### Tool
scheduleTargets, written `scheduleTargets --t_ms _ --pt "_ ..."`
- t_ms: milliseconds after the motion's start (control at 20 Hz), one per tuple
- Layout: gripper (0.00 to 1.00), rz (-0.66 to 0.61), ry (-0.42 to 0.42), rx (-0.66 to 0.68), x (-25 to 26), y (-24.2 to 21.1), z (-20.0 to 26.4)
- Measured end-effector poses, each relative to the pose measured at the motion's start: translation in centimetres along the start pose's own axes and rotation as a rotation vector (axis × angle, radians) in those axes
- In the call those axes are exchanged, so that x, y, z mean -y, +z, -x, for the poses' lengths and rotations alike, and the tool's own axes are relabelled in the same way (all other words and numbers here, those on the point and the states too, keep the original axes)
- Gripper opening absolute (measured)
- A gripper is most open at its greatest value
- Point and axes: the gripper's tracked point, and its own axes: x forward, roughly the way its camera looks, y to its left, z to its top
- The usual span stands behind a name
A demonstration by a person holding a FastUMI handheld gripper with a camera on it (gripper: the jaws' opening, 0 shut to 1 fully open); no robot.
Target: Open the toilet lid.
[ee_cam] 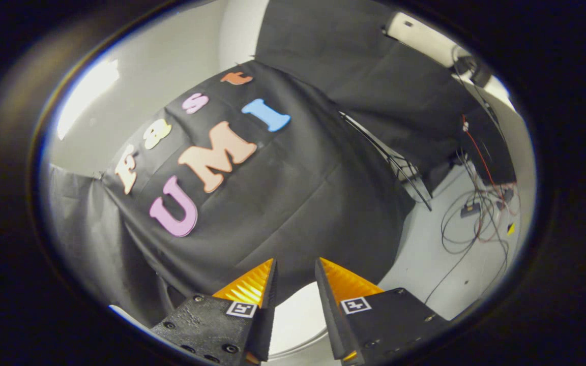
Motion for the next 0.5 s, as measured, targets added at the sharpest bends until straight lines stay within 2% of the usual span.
scheduleTargets --t_ms 200,500 --pt "0.45 -0.144 -0.032 -0.022 1.7 -3.1 -3.1" --pt "0.46 -0.329 -0.151 -0.159 8.1 -11.4 -4.9"
